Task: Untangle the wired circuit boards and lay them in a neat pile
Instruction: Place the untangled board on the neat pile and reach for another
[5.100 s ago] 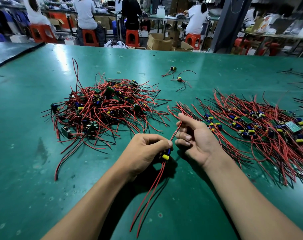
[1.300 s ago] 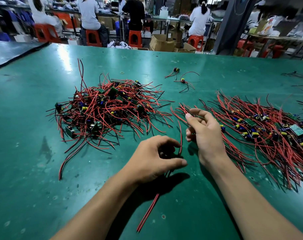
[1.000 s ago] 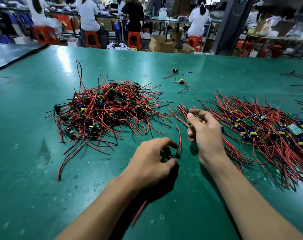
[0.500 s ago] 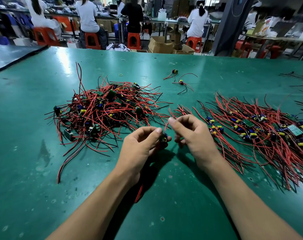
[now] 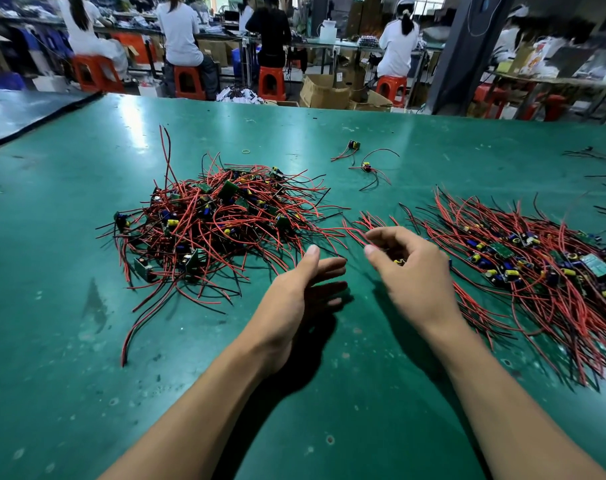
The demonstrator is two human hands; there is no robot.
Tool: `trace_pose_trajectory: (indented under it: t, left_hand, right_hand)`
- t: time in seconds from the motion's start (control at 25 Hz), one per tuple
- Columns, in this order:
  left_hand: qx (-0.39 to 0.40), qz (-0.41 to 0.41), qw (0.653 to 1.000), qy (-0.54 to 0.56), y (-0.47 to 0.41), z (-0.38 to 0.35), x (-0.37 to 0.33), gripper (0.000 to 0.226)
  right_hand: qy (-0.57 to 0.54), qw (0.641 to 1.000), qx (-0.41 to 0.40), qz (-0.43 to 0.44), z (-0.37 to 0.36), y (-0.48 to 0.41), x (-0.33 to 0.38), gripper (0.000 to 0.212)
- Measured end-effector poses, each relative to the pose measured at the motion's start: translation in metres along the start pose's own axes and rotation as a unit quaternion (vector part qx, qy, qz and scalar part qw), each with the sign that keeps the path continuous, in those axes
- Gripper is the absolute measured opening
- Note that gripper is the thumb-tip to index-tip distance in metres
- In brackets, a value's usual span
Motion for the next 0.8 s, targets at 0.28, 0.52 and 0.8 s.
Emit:
trace_pose_trajectory:
  t: [0.28,0.52,0.8]
  left_hand:
    - [-0.077,-0.082,0.994,-0.018,0.006,0.012,-0.013,0.013]
    - [-0.199,-0.16,0.965,-0.059,0.004,0.05,-0.033,0.021]
    - [-0.194,-0.162,0.95,-0.183,-0.005,0.048,-0.033,0.056]
  right_hand:
    - [0.288,0.956,-0.014,0.053,0.003,0.004,0.0,0.025]
    - [0.162,0.968,0.157,0.11,-0.049,0.028,0.009,0.022]
    - [0.215,0.969,0.11,0.051,-0.039,0.02,-0.011,0.027]
Point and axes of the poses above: each hand's wrist, its own y-axis away from the middle knuckle, its own z-axis out of the back of the hand, x = y × z, the point moved 7 cm from there along -y, towards the middle knuckle, and after that the axes turned 3 degrees about z, right-handed, at the moved point
